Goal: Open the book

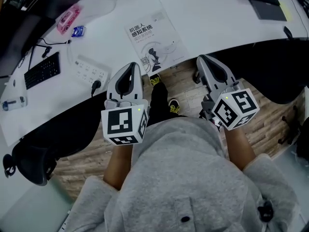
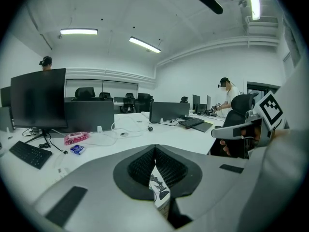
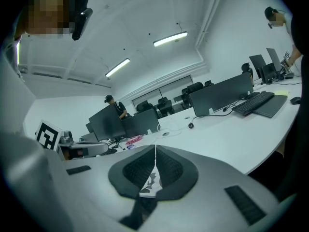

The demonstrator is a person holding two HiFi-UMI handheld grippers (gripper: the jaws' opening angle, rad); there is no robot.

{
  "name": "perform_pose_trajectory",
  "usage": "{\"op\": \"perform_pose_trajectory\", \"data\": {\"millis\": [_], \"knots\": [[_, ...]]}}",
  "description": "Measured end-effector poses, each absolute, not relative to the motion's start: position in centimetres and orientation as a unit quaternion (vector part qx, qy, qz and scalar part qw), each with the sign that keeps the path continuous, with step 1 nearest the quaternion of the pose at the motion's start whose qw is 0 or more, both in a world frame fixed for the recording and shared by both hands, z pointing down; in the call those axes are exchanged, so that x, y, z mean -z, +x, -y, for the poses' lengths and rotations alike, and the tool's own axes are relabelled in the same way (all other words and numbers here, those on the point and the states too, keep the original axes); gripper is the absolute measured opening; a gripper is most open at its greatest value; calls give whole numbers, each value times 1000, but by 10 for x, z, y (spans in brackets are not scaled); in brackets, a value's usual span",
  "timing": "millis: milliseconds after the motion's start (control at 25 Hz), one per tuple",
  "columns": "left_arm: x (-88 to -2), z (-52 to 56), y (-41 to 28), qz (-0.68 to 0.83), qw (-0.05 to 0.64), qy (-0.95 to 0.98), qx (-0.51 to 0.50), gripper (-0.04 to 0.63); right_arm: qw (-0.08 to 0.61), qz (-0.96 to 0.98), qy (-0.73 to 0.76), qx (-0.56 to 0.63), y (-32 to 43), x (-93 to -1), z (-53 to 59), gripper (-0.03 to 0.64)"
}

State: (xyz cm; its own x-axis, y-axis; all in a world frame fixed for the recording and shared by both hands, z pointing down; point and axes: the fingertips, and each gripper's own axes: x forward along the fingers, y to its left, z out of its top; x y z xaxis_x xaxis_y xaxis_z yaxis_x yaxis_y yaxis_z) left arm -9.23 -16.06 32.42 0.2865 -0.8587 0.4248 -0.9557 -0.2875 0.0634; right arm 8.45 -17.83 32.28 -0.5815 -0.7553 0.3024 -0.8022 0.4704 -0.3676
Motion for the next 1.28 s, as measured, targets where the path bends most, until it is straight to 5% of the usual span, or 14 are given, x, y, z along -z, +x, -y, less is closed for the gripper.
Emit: {"op": "perform_pose_trajectory", "data": {"millis": [1280], "knots": [[-443,205,-101,534,260,772,-225,11,120,820,436,-350,79,-425,205,49]]}}
